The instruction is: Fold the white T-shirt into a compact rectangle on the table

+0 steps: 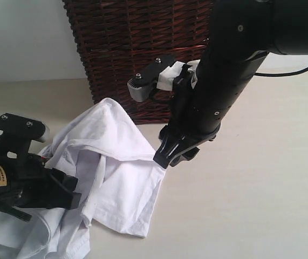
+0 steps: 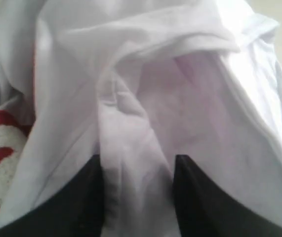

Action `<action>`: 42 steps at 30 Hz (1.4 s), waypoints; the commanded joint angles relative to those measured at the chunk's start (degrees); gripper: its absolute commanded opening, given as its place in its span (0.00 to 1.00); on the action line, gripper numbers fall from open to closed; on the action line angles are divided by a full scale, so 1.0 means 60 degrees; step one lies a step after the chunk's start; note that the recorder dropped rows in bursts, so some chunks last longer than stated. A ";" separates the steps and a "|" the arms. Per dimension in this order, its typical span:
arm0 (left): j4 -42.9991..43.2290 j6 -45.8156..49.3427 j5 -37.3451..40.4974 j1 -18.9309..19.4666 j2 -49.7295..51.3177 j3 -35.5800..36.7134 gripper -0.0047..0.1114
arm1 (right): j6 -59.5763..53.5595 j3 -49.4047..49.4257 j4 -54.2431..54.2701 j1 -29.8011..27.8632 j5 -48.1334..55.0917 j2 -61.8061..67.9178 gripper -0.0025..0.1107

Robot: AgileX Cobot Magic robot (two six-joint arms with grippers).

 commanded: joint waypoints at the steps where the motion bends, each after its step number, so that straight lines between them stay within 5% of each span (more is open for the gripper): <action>1: 0.0095 0.0062 -0.0054 -0.0018 0.0042 -0.0040 0.12 | -0.0084 0.0036 0.0049 -0.0040 -0.0029 -0.0052 0.46; 2: 0.0095 0.0084 -0.0036 0.0020 0.0042 -0.0040 0.04 | -0.0084 0.0036 0.0049 -0.0040 -0.0029 -0.0052 0.46; 7: 0.0095 0.0158 0.0481 -0.0096 -0.0158 -0.0040 0.04 | -0.0100 0.0036 0.0049 -0.0040 -0.0028 -0.0052 0.45; 11: 0.0095 -0.0246 0.1001 -0.1105 -0.1612 -0.0040 0.04 | -0.0100 0.0036 -0.0043 -0.0040 -0.0076 -0.0069 0.45; 17: -0.0088 -0.1178 0.1899 -0.3721 -0.2671 -0.0040 0.04 | 0.0052 -0.0506 -0.0767 -0.0057 0.0384 -0.0794 0.45; 20: -0.0088 -0.2020 0.0661 -0.5834 -0.2449 -0.0040 0.04 | 0.0358 -0.0718 -0.0948 -0.0057 0.0405 -0.1801 0.45; 23: -0.0088 -0.2698 -0.0746 -0.6936 -0.2411 -0.0040 0.06 | 0.0406 -0.0718 -0.0948 -0.0057 0.0405 -0.2449 0.45; 24: -0.0088 -0.2830 -0.0880 -0.7088 -0.2411 -0.0040 0.14 | 0.0421 -0.0718 -0.0948 -0.0057 0.0405 -0.2597 0.45; 30: -0.0043 -0.2804 -0.0782 -0.7048 -0.2431 -0.0040 0.65 | 0.0421 -0.0718 -0.0948 -0.0057 0.0438 -0.2691 0.45; 34: -0.0043 -0.2528 0.0460 -0.5934 -0.2731 -0.0040 0.60 | 0.0421 -0.0601 -0.0948 -0.0057 0.0635 -0.2691 0.45; 40: -0.0008 -0.2242 0.3212 -0.2975 -0.3274 -0.0040 0.52 | 0.0440 -0.0534 -0.0678 -0.0057 0.0657 -0.2691 0.45; 42: -0.0008 -0.2158 0.4137 -0.2608 -0.3256 -0.0040 0.52 | 0.0440 -0.0534 -0.0678 -0.0057 0.0657 -0.2691 0.45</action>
